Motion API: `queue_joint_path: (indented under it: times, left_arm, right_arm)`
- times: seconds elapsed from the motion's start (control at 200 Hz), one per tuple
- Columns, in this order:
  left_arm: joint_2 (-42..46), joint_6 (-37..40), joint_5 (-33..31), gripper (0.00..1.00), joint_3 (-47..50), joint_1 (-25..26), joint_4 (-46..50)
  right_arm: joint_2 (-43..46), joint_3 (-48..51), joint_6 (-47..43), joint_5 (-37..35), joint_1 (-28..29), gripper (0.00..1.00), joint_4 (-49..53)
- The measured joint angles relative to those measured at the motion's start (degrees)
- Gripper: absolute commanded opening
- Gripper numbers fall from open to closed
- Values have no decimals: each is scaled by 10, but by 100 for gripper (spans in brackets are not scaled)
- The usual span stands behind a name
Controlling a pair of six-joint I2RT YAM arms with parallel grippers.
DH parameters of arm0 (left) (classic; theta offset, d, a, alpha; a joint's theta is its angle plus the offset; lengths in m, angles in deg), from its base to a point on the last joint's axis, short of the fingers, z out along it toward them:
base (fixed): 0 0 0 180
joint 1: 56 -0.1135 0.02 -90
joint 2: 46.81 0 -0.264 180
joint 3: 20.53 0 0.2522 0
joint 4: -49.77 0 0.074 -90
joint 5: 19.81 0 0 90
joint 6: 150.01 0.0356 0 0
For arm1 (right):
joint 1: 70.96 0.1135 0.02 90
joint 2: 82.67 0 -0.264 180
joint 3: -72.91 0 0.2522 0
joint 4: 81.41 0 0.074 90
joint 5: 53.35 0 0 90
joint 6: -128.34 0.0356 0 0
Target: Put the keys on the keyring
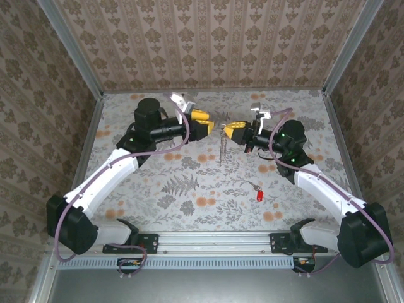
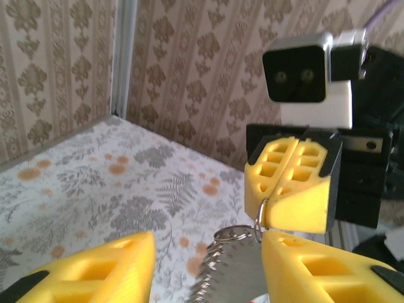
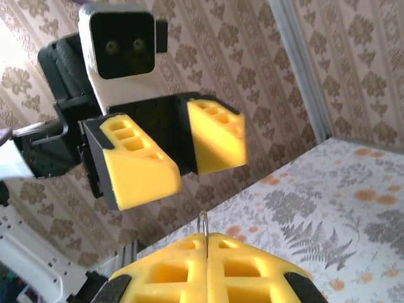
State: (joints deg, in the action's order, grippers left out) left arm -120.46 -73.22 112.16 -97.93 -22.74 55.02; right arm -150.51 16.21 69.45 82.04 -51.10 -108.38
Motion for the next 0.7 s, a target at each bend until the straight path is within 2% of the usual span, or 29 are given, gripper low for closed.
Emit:
queue_joint_path:
  times: [0.315, 0.7]
  left_arm:
    - [-7, -106, -4, 44, 44, 5, -145]
    - [-36, -134, 19, 41, 44, 31, -209]
  right_arm:
    - [-20, 6, 66, -54, 1, 0, -125]
    - [-38, 6, 82, -62, 11, 0, -149]
